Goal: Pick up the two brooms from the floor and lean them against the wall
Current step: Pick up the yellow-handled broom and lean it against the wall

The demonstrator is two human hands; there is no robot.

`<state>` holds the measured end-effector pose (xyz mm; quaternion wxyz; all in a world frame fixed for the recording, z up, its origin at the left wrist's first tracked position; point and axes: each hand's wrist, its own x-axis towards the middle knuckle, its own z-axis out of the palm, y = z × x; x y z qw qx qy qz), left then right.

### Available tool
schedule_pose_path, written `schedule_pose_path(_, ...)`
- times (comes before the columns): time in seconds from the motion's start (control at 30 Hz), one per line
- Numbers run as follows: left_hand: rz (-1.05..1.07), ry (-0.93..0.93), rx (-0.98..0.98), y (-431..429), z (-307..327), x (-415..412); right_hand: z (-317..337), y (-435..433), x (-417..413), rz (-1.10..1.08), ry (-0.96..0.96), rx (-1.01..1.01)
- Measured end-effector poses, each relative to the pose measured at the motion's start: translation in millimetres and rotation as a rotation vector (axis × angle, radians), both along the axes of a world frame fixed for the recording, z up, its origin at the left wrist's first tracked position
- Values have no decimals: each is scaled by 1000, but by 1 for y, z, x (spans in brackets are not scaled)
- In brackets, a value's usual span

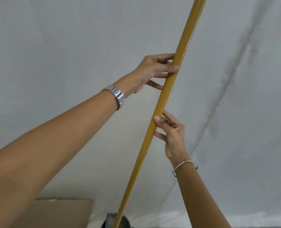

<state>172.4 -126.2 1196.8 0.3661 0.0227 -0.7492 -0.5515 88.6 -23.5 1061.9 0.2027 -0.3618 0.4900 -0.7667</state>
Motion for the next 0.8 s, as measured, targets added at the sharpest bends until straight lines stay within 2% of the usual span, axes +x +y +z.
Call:
schedule_pose_path(0.43,244,-15,8,-240,-32,210,-31,-267,195,159,10,27)
schedule_pose_path(0.8,289,-82,38,-383,-74,272,-69,-403,249,218,-21,127)
